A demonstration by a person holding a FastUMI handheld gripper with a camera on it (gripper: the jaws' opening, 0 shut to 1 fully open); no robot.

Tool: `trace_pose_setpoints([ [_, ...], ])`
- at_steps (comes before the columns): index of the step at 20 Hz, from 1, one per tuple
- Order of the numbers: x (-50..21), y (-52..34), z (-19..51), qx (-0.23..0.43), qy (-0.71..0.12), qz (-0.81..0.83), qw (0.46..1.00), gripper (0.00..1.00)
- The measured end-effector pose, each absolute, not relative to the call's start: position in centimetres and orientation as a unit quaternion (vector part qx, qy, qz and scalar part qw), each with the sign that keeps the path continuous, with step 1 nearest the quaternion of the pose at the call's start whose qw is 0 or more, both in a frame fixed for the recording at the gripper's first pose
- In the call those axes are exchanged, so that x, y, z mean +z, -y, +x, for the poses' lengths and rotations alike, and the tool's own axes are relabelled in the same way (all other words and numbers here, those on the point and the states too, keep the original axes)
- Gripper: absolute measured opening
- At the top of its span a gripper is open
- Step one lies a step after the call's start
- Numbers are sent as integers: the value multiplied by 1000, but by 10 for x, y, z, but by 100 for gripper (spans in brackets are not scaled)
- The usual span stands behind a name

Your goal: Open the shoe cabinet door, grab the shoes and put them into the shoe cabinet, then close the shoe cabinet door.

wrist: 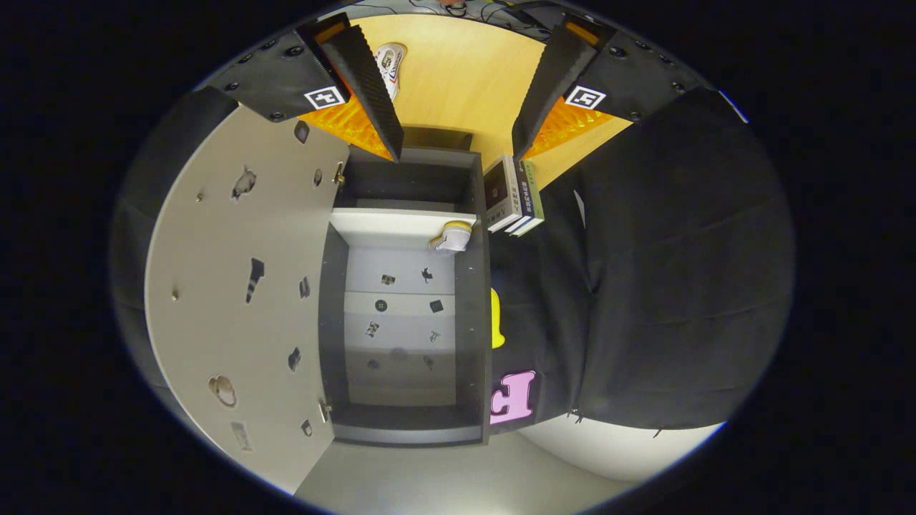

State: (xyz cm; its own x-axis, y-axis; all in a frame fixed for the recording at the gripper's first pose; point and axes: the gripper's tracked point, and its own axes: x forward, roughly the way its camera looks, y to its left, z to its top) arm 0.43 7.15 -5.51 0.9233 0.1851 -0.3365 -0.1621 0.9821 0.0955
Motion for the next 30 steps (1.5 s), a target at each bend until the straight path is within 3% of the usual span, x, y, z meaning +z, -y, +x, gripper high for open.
trace_pose_setpoints([
  [10, -207, -54, 89, 82, -311, -32, 946, 96],
  [20, -374, 7, 82, 46, -418, -42, 906, 96],
  [30, -460, 25, 100, 44, -480, -52, 875, 96],
])
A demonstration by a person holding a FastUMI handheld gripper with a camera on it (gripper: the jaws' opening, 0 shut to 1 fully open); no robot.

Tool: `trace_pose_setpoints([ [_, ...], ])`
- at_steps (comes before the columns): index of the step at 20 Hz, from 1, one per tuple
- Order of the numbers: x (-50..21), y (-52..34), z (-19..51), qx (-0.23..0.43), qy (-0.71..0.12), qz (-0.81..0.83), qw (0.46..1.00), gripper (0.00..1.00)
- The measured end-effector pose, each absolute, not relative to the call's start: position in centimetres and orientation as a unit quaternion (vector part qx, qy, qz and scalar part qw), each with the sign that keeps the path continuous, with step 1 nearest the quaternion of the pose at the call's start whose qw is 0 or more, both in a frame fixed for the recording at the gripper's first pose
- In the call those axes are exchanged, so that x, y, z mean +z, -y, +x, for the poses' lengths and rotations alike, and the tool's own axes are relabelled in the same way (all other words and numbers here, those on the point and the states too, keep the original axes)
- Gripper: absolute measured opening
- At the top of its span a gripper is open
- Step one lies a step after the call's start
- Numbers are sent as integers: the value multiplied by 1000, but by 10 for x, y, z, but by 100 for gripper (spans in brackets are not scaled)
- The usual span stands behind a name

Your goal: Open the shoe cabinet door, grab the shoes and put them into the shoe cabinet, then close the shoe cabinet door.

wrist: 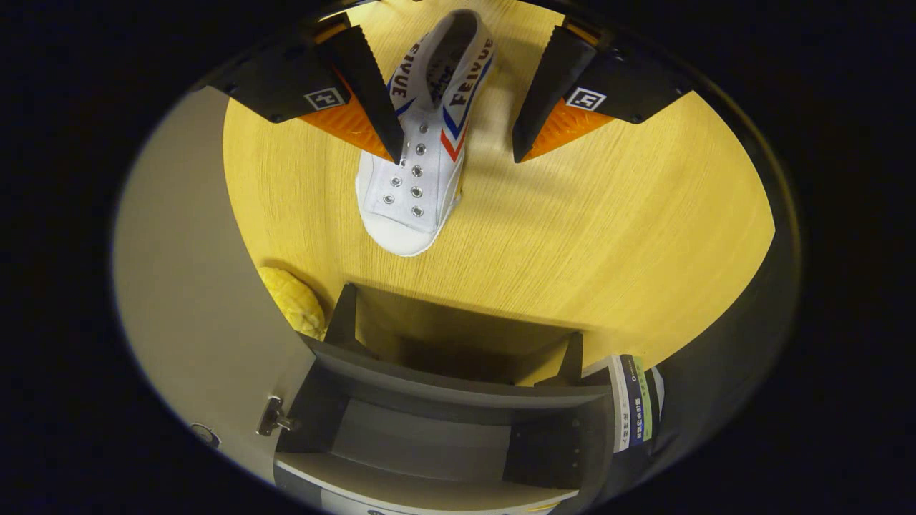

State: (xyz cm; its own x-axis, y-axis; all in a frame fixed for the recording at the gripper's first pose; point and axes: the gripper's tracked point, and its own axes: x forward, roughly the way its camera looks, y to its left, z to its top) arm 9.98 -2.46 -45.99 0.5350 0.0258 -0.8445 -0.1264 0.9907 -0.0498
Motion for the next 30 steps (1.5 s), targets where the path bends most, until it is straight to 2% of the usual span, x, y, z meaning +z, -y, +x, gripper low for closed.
trace_pose_setpoints([
  [3, -465, 38, 102, 22, -484, -85, 871, 90],
  [7, -465, 41, 101, 24, -496, -92, 863, 49],
  [8, -466, 43, 101, 23, -499, -89, 861, 49],
  [10, -465, 41, 102, 27, -497, -89, 863, 40],
  [11, -469, 37, 101, 33, -498, -68, 864, 39],
  [13, -461, 37, 97, 29, -495, -68, 866, 16],
  [16, -464, 36, 96, 26, -491, -41, 870, 8],
  [17, -465, 35, 96, 25, -494, -29, 868, 2],
  [25, -428, 32, 93, 16, -467, -5, 884, 2],
  [30, -366, 17, 90, 21, -423, 1, 906, 2],
])
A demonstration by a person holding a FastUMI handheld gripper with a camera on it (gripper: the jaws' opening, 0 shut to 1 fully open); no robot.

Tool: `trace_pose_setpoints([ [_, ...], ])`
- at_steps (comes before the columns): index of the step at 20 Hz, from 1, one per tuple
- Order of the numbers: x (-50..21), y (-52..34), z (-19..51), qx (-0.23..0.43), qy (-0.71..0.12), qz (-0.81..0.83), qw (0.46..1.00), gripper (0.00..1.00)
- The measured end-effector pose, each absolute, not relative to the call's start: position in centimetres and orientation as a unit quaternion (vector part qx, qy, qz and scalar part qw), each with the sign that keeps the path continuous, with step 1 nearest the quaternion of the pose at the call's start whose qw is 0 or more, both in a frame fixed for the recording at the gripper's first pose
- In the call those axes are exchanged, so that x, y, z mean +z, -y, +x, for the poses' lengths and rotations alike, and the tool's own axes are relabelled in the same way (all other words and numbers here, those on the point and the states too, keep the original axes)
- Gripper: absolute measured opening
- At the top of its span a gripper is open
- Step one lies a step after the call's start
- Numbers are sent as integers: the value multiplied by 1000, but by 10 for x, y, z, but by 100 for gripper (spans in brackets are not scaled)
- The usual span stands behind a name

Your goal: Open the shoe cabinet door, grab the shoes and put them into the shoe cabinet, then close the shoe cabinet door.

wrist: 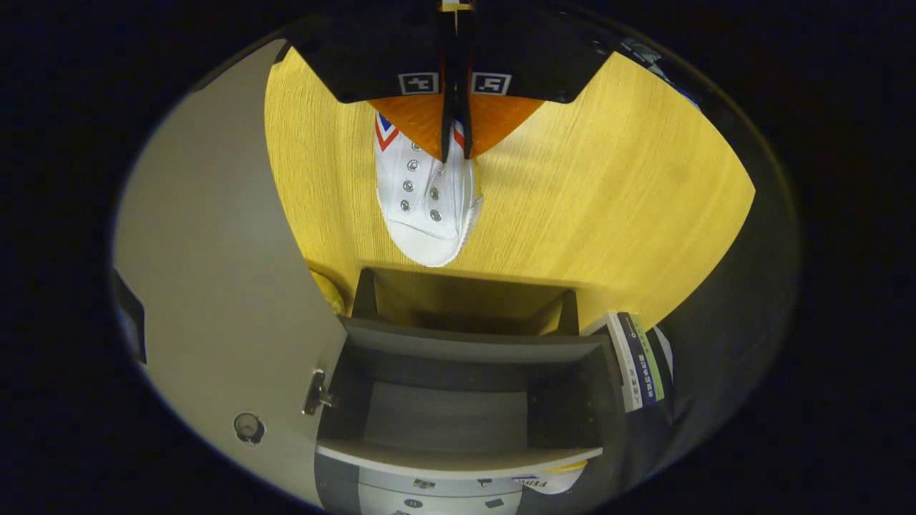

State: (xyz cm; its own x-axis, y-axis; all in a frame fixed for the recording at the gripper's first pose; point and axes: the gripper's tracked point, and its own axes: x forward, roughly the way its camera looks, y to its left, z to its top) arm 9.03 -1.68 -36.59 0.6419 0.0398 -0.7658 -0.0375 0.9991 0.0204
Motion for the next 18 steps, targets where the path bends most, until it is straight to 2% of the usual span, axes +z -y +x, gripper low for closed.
trace_pose_setpoints([
  [11, -190, -5, 115, 37, -288, 13, 957, 2],
  [18, -95, 13, 179, 17, -207, -4, 978, 2],
])
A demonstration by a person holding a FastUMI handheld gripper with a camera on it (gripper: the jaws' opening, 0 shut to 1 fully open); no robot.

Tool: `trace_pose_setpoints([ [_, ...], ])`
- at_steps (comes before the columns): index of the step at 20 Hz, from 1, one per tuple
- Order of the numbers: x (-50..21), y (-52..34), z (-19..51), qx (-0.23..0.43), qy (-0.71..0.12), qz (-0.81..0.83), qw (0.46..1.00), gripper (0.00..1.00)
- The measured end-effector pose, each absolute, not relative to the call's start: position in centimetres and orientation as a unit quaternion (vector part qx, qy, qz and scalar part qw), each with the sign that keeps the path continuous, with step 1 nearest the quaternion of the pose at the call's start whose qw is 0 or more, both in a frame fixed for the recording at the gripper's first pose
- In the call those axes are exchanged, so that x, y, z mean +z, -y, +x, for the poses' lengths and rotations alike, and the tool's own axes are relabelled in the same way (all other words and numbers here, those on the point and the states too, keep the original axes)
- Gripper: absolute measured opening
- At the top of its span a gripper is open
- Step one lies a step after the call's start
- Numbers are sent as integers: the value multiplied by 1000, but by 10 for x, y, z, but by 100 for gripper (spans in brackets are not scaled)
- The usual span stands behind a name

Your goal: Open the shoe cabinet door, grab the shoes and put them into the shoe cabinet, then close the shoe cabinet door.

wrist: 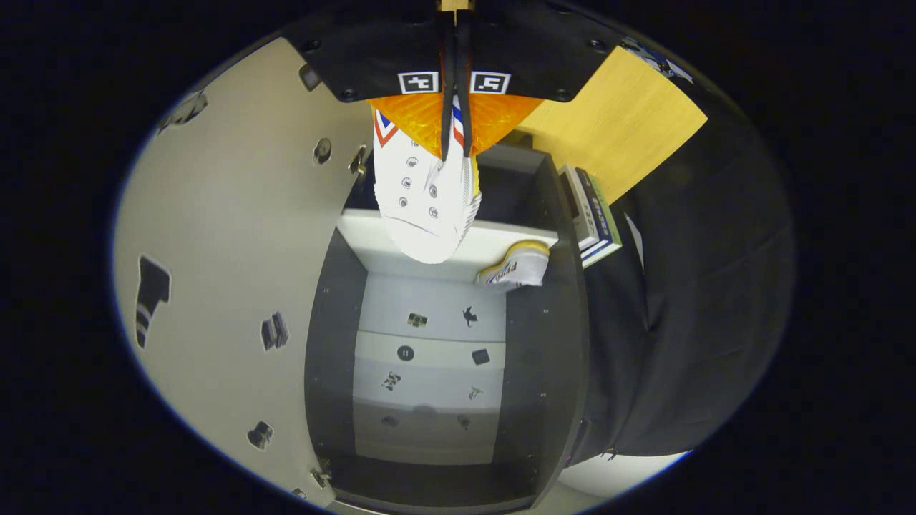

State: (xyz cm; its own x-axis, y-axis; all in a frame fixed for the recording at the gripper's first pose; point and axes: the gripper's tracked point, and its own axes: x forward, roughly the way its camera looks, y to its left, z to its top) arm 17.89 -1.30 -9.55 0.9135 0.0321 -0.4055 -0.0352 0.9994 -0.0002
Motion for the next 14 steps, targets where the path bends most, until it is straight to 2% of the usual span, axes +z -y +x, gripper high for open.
trace_pose_setpoints([
  [7, -49, 39, 287, -10, -165, -18, 986, 2],
  [14, -59, 51, 404, -14, -193, -26, 981, 2],
])
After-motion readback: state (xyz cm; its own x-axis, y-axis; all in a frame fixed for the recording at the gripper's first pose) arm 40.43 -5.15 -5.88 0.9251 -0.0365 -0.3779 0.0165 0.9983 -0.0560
